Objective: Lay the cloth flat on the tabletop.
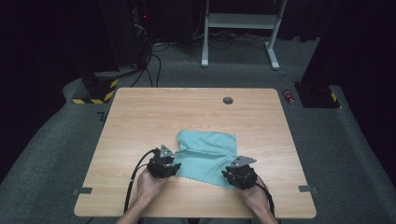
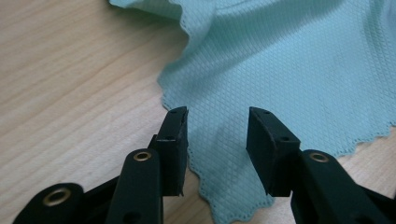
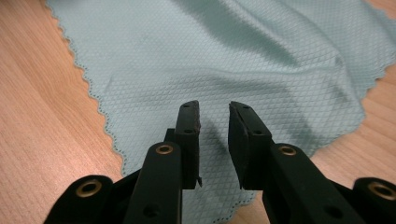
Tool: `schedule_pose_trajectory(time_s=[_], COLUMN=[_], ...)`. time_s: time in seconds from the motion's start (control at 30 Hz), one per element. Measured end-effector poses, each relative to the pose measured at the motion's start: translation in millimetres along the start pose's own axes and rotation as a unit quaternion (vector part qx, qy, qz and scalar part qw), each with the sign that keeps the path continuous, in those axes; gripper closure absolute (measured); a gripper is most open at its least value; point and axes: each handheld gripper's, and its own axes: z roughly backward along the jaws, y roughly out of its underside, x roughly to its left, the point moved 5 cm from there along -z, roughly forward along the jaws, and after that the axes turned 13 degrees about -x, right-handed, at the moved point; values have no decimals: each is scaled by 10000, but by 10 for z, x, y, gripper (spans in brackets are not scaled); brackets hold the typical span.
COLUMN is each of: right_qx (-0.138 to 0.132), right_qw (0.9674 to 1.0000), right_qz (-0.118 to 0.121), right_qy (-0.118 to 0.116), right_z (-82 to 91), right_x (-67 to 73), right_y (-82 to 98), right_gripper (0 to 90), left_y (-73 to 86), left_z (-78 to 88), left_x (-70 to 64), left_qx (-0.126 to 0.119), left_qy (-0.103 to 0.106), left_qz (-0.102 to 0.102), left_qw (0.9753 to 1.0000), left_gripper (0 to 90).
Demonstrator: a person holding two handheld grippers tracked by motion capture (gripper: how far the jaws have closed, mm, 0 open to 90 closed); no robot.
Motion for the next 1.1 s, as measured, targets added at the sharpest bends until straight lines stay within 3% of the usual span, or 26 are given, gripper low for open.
schedule_pose_trajectory(time_s=[0.1, 0.23, 0.37, 0.47, 0.7, 0.9, 1.1], right_qx=[96, 91, 125, 137, 13, -203, -213], right_qw=[9999, 9999, 9997, 9997, 9997, 9994, 9989], right_qz=[49, 93, 206, 213, 244, 249, 253], right_qy=[-14, -33, -17, -14, -100, -152, -326], right_z=[-31, -31, -32, -34, 20, 146, 237], right_x=[5, 8, 33, 31, 26, 36, 103], right_y=[27, 27, 23, 21, -35, -102, -52], right_gripper=[771, 822, 884, 895, 900, 900, 900], left_y=[2, 7, 18, 20, -13, -77, -30], left_z=[-4, 3, 11, 11, 75, 215, 312], left_x=[-6, 0, -47, -50, -61, -136, -245], left_qx=[-16, -23, -31, -37, -56, -96, 5], left_qy=[-67, -121, -36, 25, 276, 482, 674], left_qz=[-53, -198, -367, -319, -84, -126, -171], left_qw=[10000, 9997, 9993, 9995, 9996, 9987, 9976], left_gripper=[616, 715, 833, 888, 897, 897, 894])
